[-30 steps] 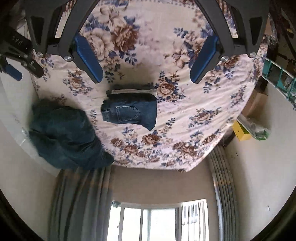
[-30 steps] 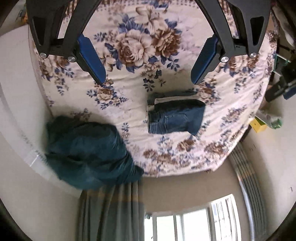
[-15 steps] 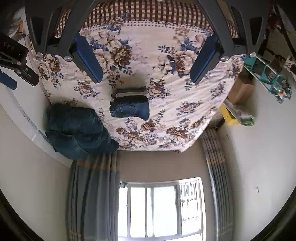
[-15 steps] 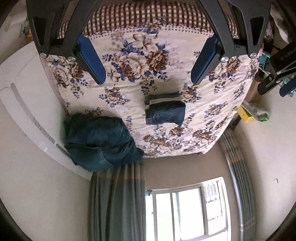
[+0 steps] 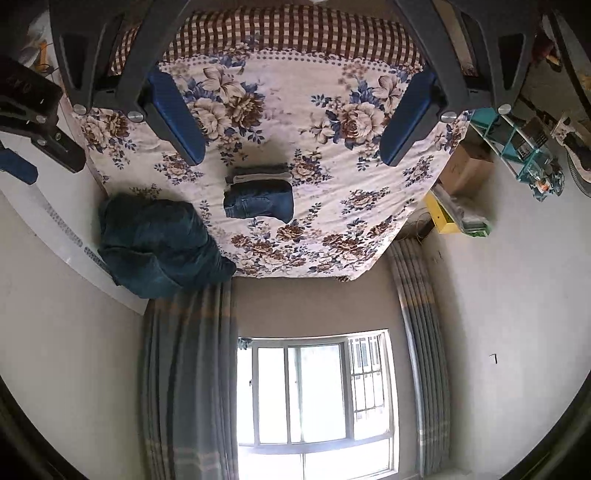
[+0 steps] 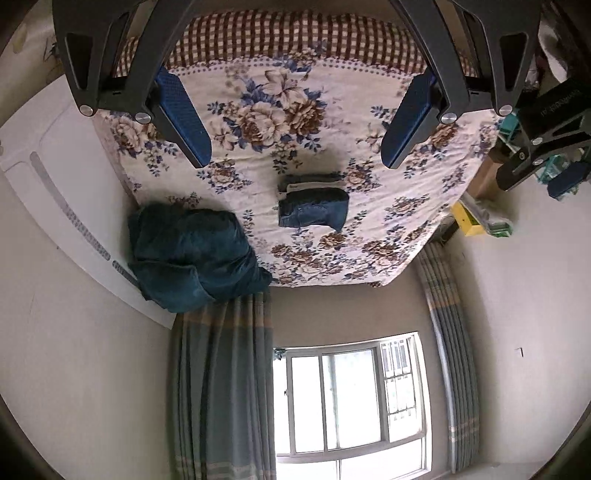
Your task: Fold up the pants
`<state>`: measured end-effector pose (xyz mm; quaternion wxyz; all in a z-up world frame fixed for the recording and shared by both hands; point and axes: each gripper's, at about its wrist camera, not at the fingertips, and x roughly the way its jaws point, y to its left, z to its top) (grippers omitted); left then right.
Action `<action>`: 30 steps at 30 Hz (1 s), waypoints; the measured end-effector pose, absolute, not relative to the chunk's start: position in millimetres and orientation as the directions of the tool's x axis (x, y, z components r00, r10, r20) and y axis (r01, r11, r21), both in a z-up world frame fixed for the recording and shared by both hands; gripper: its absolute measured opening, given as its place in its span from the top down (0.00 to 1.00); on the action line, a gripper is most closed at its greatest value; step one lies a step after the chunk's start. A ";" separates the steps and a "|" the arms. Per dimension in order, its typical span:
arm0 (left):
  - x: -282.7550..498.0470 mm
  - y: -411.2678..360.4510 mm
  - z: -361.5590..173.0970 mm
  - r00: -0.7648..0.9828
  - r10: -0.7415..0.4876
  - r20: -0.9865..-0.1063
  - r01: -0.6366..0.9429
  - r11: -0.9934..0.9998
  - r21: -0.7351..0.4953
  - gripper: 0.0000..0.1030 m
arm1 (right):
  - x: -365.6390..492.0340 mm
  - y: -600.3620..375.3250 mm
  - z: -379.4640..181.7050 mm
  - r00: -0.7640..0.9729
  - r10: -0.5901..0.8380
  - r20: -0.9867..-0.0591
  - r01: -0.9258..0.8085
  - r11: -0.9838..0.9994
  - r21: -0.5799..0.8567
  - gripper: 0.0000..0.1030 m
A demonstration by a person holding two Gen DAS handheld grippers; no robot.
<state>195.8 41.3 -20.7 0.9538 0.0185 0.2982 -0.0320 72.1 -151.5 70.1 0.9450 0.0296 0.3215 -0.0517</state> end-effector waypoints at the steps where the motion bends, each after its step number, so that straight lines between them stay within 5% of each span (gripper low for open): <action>1: 194.4 39.9 -21.3 0.820 -0.050 -0.570 0.071 0.997 0.014 0.06 | 74.3 -154.8 69.0 0.787 -0.076 -0.612 0.114 0.993 0.023 0.08; 10: 210.6 24.0 -36.0 0.766 -0.017 -0.643 0.050 0.998 0.034 0.06 | 87.7 -178.8 55.9 0.759 -0.067 -0.648 0.119 0.992 0.037 0.08; 30: 257.3 11.8 -37.2 0.764 0.048 -0.643 -0.007 0.998 0.065 0.03 | 179.1 -196.8 56.4 0.742 -0.102 -0.663 0.142 0.990 0.007 0.08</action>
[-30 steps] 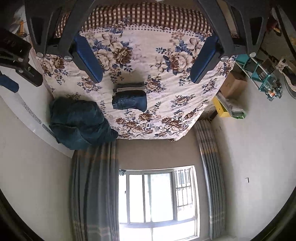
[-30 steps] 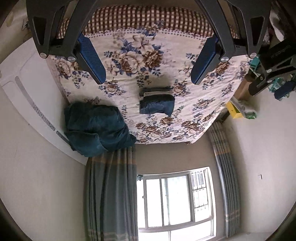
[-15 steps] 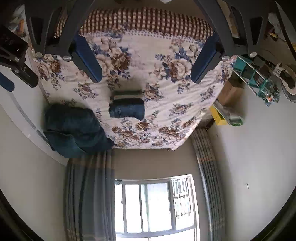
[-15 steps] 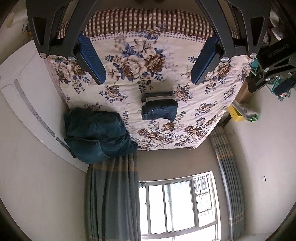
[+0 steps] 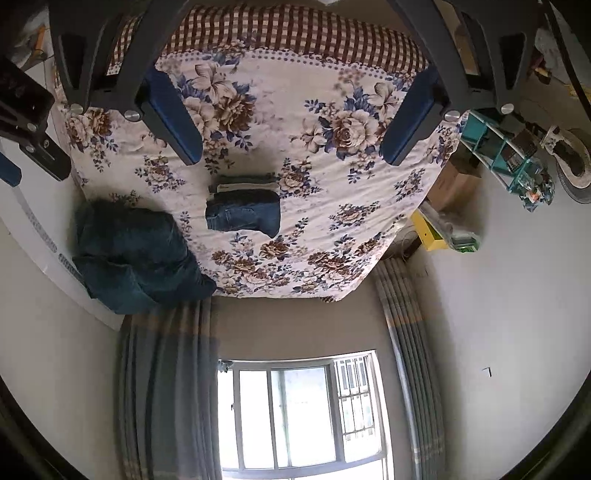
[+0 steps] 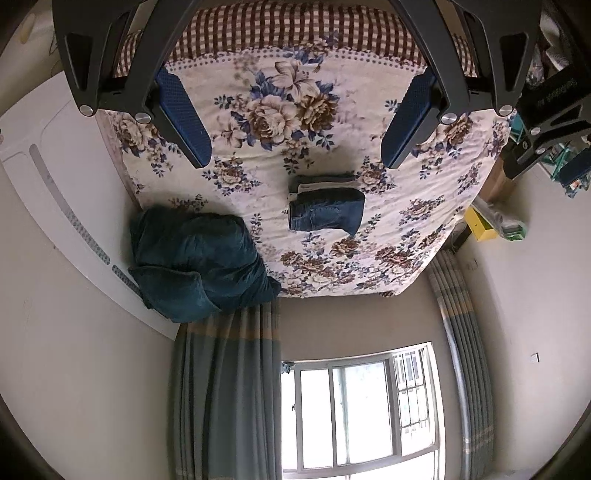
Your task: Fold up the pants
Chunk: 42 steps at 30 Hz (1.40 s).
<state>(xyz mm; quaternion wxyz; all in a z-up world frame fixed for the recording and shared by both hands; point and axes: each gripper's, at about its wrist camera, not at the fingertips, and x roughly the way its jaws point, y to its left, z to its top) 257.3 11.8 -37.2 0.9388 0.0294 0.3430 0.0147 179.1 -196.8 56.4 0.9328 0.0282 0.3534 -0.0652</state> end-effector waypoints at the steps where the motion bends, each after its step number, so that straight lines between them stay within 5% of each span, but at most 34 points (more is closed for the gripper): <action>1: 256.5 11.5 -38.5 0.765 0.052 -0.642 -0.007 0.997 0.071 0.03 | 179.3 -195.1 53.6 0.739 -0.102 -0.666 0.143 0.990 0.008 0.08; 42: 265.0 4.0 -40.2 0.767 0.039 -0.641 0.007 0.998 0.069 0.00 | 182.8 -204.4 29.7 0.724 -0.093 -0.683 0.142 0.990 0.016 0.04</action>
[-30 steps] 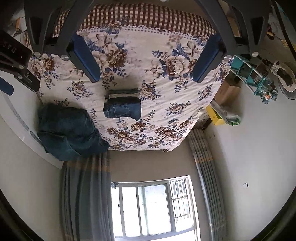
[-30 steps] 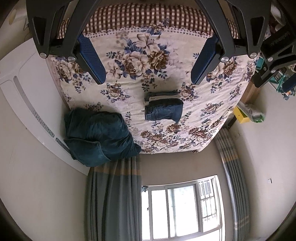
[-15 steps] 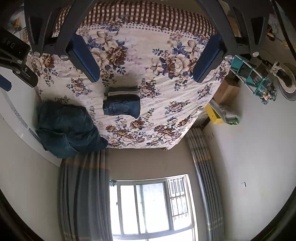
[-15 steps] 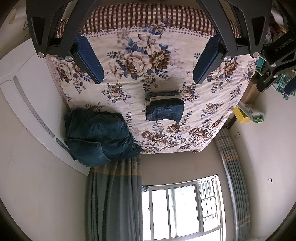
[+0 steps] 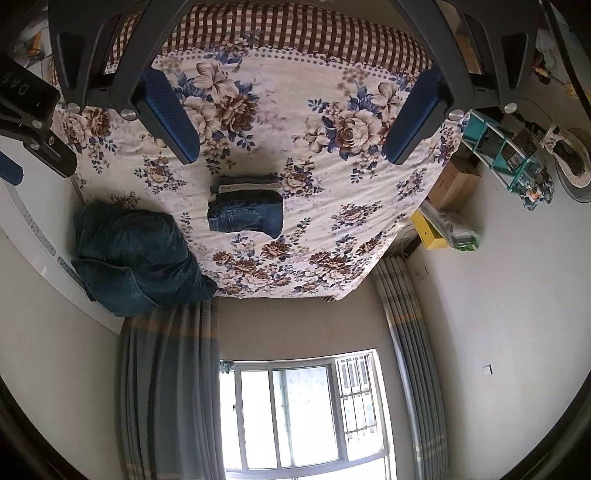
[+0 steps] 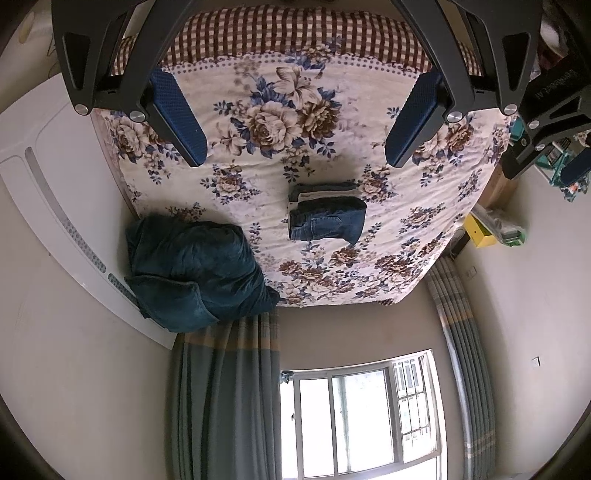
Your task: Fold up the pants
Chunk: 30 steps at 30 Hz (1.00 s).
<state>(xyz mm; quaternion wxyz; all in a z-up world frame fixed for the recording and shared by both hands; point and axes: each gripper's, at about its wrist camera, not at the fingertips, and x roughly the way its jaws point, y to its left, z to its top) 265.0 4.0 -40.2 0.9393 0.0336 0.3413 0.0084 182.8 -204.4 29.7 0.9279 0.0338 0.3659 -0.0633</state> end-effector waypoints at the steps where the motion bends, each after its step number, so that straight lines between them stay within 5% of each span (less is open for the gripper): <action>1: 265.2 4.3 -40.3 0.767 0.041 -0.641 0.007 0.997 0.072 0.00 | 183.2 -204.7 28.9 0.725 -0.092 -0.683 0.141 0.990 0.016 0.04; 30: 265.3 7.8 -40.1 0.765 0.034 -0.643 0.005 0.998 0.059 0.00 | 191.4 -197.8 26.0 0.715 -0.076 -0.695 0.114 0.993 0.009 0.04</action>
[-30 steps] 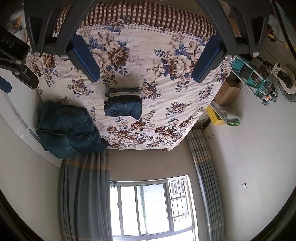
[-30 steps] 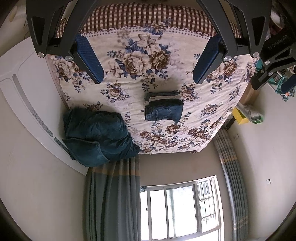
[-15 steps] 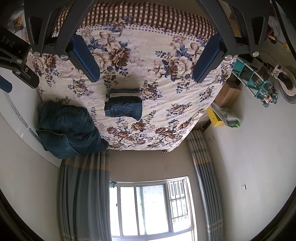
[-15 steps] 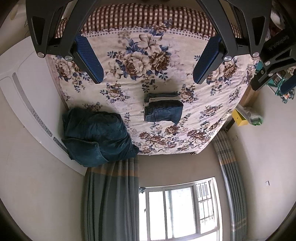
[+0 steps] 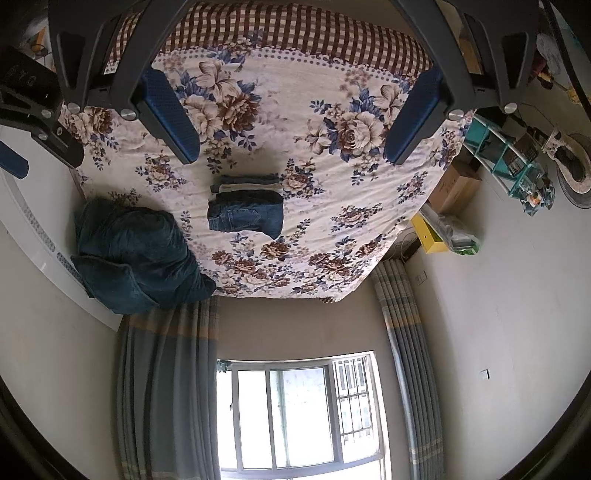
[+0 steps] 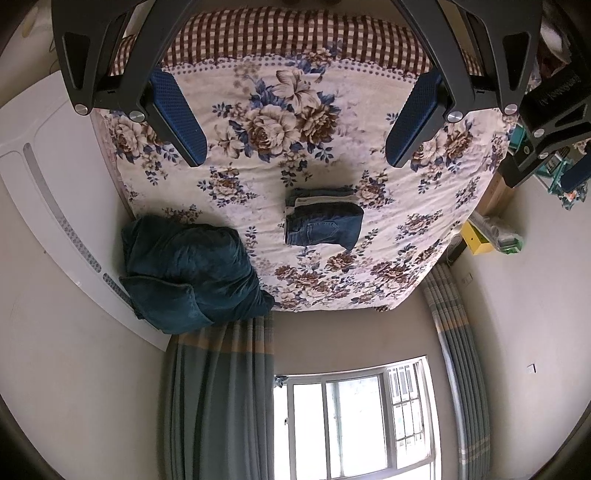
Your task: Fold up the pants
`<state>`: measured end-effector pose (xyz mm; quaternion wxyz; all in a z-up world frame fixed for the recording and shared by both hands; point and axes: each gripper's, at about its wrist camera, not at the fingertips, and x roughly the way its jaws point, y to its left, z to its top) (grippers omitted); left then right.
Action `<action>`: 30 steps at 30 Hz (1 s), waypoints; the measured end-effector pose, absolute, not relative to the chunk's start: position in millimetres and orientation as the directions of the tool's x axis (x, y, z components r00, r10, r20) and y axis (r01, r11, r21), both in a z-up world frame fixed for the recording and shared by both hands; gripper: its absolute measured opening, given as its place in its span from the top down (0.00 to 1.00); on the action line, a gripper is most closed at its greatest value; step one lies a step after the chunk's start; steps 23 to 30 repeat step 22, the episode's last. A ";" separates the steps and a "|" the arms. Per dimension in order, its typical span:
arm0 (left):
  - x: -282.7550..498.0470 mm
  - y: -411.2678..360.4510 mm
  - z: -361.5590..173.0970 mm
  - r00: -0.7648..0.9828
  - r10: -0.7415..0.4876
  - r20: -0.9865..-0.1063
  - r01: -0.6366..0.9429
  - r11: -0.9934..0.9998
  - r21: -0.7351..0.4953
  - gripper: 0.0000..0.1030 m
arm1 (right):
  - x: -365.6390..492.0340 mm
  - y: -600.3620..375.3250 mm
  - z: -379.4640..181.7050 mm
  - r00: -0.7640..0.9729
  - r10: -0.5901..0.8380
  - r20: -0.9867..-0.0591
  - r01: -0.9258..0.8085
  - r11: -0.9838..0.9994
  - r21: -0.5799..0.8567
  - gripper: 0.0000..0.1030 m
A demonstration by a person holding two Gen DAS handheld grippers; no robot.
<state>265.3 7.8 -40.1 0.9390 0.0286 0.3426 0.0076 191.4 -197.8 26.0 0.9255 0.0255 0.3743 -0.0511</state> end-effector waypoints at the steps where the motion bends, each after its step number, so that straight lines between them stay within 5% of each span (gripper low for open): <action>1: 265.4 7.8 -40.1 0.765 0.033 -0.643 0.006 0.998 0.058 0.00 | 191.4 -198.0 25.6 0.713 -0.075 -0.697 0.115 0.993 0.011 0.04; 30: 262.0 9.6 -42.6 0.766 0.035 -0.642 -0.007 0.999 0.046 0.00 | 192.8 -187.1 17.4 0.703 -0.065 -0.708 0.099 0.995 0.006 0.03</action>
